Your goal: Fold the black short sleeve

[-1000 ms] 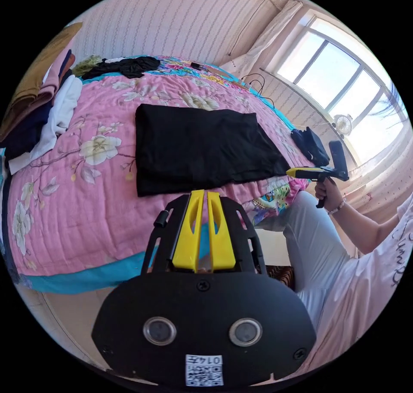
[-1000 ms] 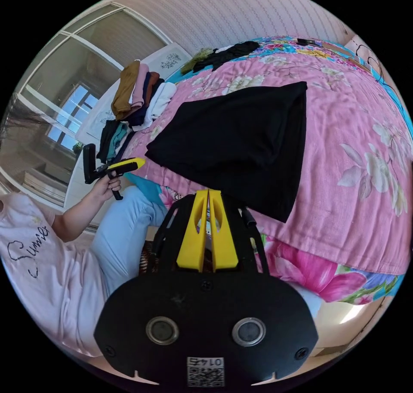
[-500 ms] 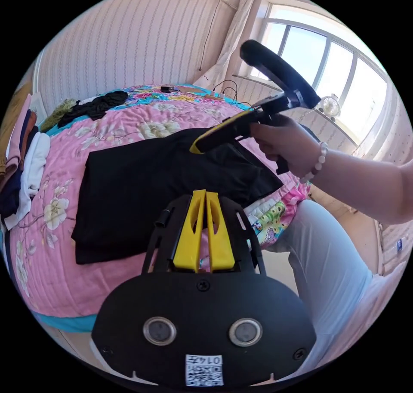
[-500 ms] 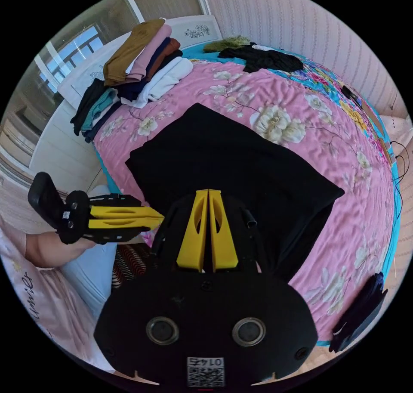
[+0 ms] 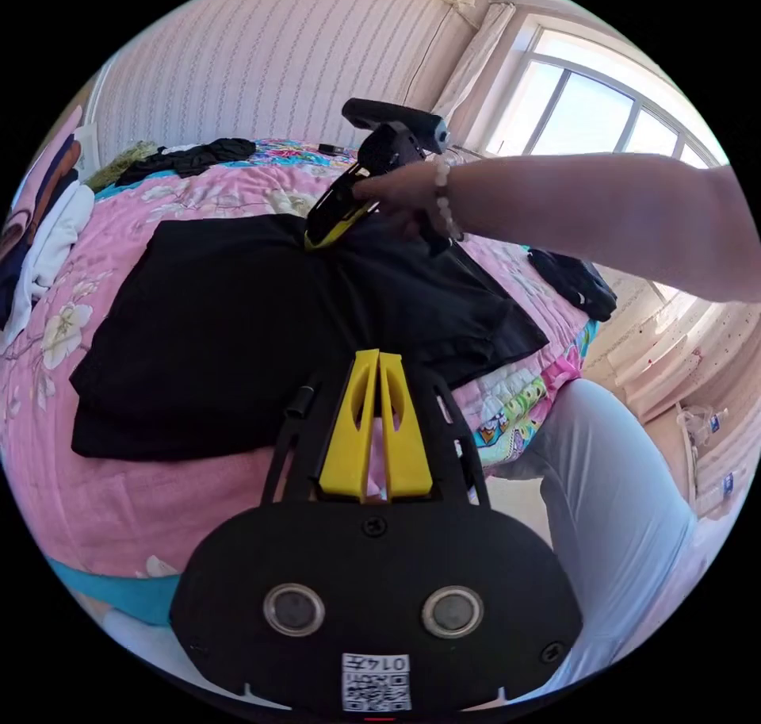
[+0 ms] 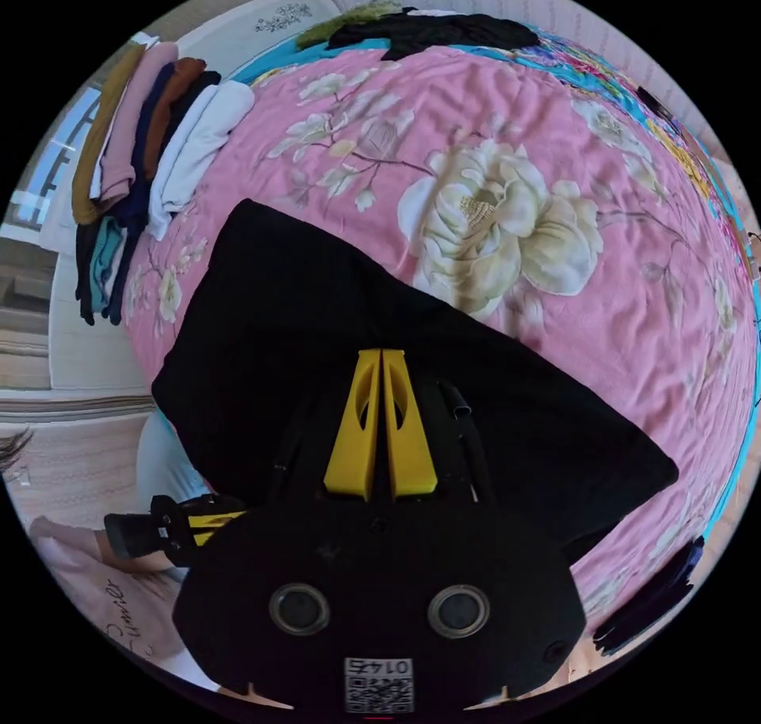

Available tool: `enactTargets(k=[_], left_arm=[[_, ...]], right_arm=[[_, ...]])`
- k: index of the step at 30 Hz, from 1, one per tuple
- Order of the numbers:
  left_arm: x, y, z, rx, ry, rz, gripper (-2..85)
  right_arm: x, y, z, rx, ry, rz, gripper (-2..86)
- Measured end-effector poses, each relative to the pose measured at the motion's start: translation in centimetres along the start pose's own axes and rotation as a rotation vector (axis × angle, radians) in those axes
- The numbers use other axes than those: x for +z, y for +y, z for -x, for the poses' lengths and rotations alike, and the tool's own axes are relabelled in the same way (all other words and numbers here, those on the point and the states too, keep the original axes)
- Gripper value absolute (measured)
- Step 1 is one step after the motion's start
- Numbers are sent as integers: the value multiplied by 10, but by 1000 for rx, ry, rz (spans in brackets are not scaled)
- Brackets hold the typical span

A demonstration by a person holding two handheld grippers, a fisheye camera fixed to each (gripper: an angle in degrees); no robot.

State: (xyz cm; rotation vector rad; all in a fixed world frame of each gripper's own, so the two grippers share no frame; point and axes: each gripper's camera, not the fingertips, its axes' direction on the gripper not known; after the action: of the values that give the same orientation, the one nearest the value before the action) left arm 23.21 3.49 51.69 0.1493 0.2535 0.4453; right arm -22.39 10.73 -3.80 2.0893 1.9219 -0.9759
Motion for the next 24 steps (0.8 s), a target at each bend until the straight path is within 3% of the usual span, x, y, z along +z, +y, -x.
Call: enactTargets(k=[5,7,12,16,24], left_arm=[[0,2,-35,102,-40,-14,-10],[18,7,-40,103,-51,46,-10],[11,10,-53,100,-20,-17,-7],[2,6,-78,190,-13,-119,16],[27,-7,-144,341,66,-80,107]], right_arm=[[-31,-12,14,-121,155,-123,-4],[-6,-24,5,-99,219,-6,-4],[-25,-11,-15,-23,124,-96,-3],[-76,70,-43,7,-10,-316,-2],[-91,254,-118,301,-21,-316,40]])
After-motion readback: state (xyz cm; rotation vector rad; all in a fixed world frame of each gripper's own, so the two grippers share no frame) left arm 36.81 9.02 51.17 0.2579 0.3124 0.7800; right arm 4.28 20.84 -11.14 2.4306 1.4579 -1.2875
